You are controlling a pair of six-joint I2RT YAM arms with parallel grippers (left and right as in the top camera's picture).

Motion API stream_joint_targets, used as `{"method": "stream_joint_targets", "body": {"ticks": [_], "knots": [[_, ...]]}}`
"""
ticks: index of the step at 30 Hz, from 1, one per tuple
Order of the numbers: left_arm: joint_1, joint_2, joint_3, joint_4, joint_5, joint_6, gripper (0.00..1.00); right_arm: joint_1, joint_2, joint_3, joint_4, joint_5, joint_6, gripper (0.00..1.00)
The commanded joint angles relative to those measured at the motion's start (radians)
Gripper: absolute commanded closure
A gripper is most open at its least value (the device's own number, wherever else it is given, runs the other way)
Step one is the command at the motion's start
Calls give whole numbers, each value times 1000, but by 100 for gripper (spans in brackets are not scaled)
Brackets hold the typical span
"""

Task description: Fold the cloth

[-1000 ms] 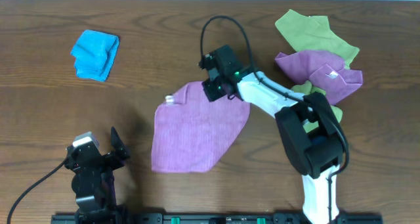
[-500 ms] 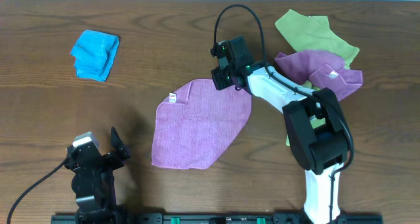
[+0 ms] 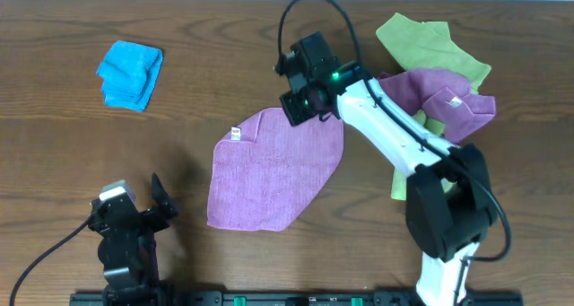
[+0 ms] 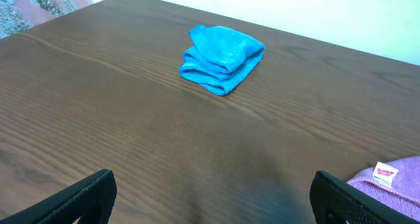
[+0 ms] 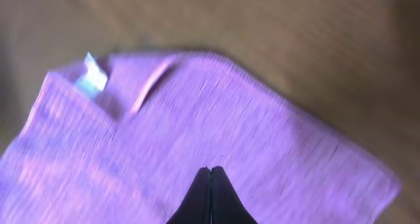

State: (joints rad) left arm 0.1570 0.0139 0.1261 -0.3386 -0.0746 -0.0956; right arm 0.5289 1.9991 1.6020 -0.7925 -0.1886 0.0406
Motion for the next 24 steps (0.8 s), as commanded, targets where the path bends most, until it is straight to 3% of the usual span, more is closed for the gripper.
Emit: {"method": "stream_joint_targets", "body": {"ticks": [1,7,15,19,24], "knots": [[6,-1,-22,-8,2,18,5,24,-86,8,-58,4,-13,98],[6,-1,-22,-8,2,18,5,42,-276,-45,-126,37,-12,98],[6,-1,-22,-8,2,18,5,87,-546,-406,-13,67,-8,98],[6,-1,-22,-8,2,18,5,135,-554,-541,66,177,66,99],[6,-1,-22,-8,2,18,5,117,-465,-625,234,169,97,99]]}}
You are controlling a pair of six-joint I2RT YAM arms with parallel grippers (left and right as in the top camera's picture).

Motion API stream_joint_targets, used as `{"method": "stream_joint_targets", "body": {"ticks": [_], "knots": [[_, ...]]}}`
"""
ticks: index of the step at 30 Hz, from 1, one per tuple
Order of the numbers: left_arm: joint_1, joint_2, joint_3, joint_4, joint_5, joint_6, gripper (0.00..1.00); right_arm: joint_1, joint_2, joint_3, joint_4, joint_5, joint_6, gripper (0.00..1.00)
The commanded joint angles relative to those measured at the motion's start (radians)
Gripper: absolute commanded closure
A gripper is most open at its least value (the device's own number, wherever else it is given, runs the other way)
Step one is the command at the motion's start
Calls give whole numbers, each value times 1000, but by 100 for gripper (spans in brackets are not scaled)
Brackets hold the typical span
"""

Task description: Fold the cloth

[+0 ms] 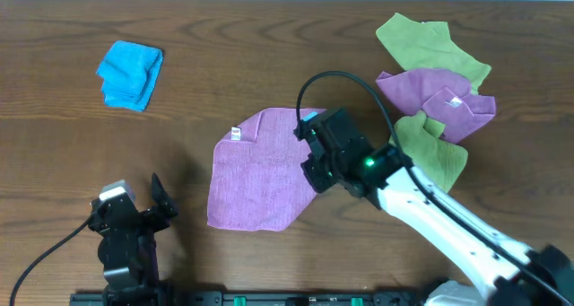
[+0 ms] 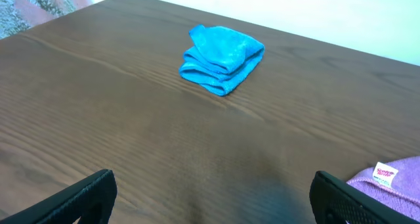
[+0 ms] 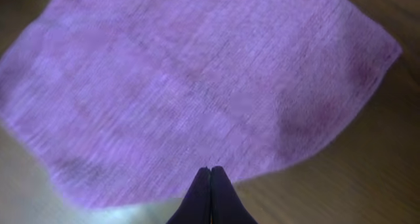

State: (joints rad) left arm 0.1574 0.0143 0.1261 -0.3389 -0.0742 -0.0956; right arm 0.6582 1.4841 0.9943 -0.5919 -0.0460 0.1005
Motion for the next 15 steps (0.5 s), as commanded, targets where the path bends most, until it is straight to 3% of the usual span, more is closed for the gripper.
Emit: {"method": "stream_joint_targets", "body": {"ticks": [1,9,15], "knots": [[6,-2,-22,-7,2,18,4,-16,72,-17,45,18,37,99],[6,-2,-22,-7,2,18,5,-18,290,-13,134,11,34,99],[6,-2,-22,-7,2,18,5,-28,360,-13,174,-14,33,99]]}}
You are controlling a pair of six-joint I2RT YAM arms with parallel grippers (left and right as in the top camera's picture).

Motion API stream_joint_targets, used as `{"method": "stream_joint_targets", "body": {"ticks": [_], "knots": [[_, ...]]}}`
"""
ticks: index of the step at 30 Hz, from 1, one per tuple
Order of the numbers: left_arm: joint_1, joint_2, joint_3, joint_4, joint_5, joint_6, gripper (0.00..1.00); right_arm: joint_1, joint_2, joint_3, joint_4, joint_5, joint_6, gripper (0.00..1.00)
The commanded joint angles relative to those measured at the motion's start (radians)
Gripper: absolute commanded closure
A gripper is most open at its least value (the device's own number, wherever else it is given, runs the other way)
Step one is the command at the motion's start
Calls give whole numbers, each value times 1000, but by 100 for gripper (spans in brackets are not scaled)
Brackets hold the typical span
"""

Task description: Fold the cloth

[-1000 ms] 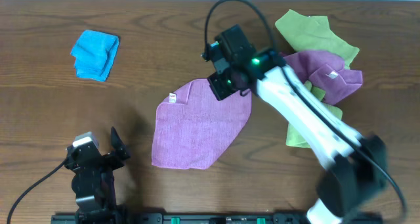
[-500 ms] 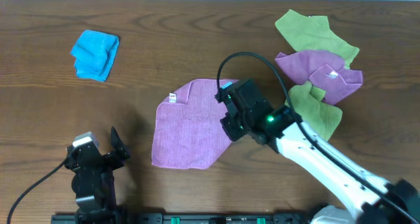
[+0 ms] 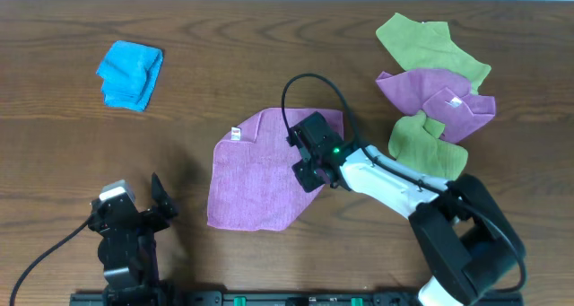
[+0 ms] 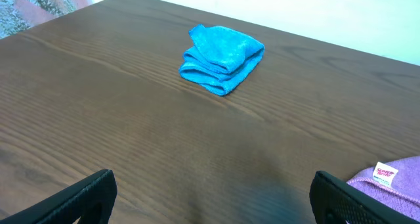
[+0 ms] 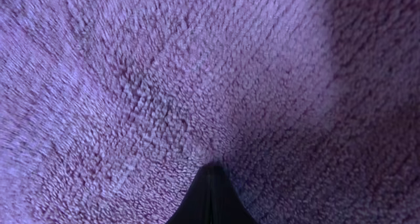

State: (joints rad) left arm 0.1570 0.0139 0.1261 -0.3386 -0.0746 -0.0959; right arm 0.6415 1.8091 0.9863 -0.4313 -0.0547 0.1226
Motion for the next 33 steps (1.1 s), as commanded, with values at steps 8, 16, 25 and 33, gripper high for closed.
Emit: {"method": "stream_joint_targets", "body": {"ticks": [8,16,25,33], "knots": [[6,-1,-22,-8,2,18,5,-79,121,-4,120,-6,11,99],[6,-1,-22,-8,2,18,5,-195,269,111,128,-51,11,99],[6,-1,-22,-8,2,18,5,-201,291,325,13,-69,11,99],[6,-1,-22,-8,2,18,5,-195,209,555,-330,-107,-45,99]]}}
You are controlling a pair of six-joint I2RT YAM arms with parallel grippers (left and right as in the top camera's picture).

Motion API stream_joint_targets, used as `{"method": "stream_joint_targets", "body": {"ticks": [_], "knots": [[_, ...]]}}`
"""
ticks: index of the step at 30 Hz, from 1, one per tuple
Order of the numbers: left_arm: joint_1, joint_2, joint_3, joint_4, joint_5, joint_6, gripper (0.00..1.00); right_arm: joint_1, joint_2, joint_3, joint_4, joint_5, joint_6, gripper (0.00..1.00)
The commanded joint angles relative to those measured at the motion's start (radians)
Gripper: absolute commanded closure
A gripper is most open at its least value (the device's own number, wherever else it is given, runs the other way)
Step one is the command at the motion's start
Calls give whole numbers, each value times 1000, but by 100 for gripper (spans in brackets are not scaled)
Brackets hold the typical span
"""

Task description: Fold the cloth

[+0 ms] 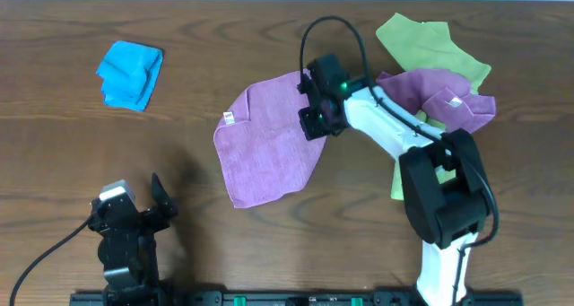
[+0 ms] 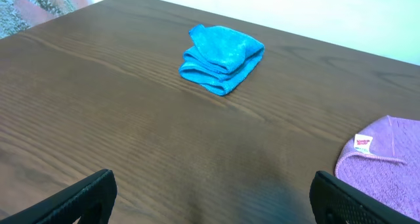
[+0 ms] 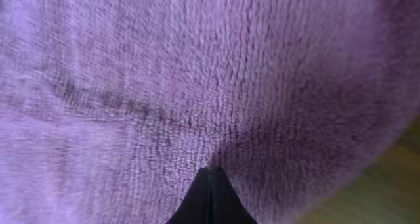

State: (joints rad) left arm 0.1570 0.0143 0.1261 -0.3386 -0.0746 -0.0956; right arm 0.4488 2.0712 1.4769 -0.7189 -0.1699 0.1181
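A purple cloth (image 1: 265, 149) with a white tag lies spread on the brown table, left of centre. My right gripper (image 1: 312, 126) is shut, its tips (image 3: 210, 170) pressed down into the cloth's right part; purple pile fills the right wrist view (image 3: 164, 73). No cloth shows between the fingers. My left gripper (image 1: 134, 200) stands open near the front left edge, apart from the cloth. Its two fingers frame bare table (image 2: 210, 198), and the cloth's tagged corner (image 2: 387, 158) shows at the right.
A folded blue cloth (image 1: 131, 74) (image 2: 222, 56) lies at the back left. A heap of green and purple cloths (image 1: 439, 82) sits at the back right, beside my right arm. Wooden table (image 1: 54, 162) runs to the front edge.
My right gripper, still shut and on the purple cloth, is now farther back on the table. The cloth has shifted back and turned with it. The left arm is unmoved.
My right gripper, shut throughout, first hovered over the purple cloth's back edge. It then sat higher over the cloth's right side, then pressed down into the pile there. Now it is farther back and the cloth has shifted with it. The left gripper stayed open and still.
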Motion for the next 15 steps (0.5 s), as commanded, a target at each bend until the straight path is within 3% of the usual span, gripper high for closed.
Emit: {"method": "stream_joint_targets", "body": {"ticks": [1,10,15], "knots": [[6,-2,-22,-8,2,18,5,-2,-80,75,-65,9,-60,99],[6,-2,-22,-8,2,18,5,7,-396,37,-212,31,-150,99],[6,-2,-22,-8,2,18,4,59,-658,-162,-178,100,-150,98]]}}
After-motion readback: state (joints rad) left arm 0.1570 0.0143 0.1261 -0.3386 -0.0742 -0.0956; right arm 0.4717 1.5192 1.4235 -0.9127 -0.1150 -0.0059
